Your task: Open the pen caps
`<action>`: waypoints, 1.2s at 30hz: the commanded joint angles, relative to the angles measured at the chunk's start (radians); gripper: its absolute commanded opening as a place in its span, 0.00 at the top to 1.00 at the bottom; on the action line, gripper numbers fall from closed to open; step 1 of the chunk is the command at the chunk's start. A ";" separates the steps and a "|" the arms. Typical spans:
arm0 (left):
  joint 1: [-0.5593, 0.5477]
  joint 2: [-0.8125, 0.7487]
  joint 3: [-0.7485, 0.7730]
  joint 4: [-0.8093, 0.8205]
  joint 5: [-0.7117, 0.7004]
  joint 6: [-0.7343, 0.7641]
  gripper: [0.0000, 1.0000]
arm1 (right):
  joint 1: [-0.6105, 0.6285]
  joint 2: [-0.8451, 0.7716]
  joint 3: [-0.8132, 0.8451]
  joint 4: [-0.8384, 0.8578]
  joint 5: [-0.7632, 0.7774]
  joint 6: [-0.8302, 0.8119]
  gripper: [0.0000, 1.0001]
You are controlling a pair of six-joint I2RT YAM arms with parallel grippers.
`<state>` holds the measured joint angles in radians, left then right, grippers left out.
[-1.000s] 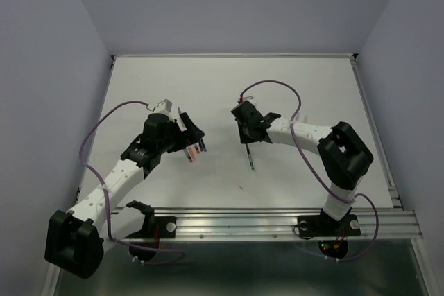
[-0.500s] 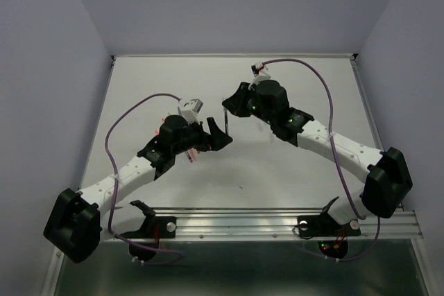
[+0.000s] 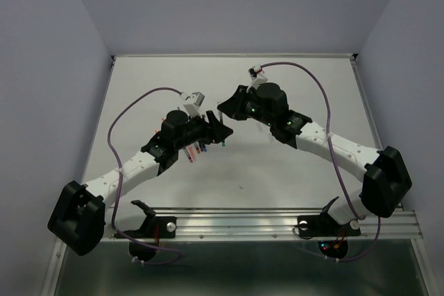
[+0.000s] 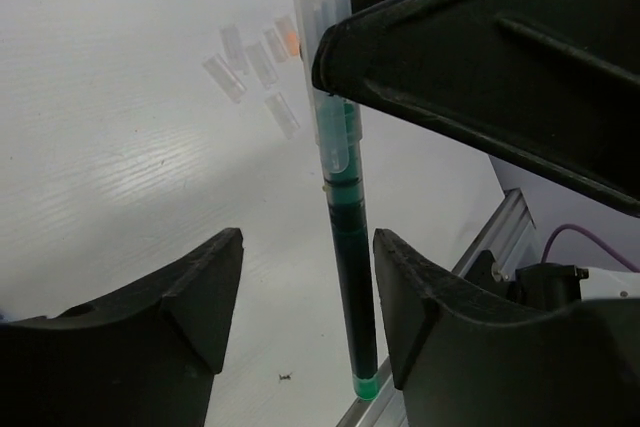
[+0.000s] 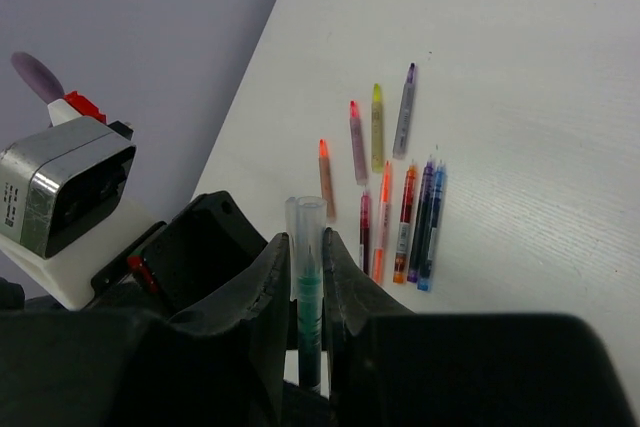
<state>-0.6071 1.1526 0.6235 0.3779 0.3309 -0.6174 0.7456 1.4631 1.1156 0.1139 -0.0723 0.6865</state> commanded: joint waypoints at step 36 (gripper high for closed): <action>-0.131 0.012 0.022 -0.150 -0.216 -0.136 1.00 | -0.183 0.085 0.063 0.175 0.323 -0.229 0.99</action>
<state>-0.7341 1.1400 0.5423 0.3420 0.2604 -0.7479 0.5610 1.6108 1.2457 0.3443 0.3119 0.5129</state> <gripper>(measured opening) 0.215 0.206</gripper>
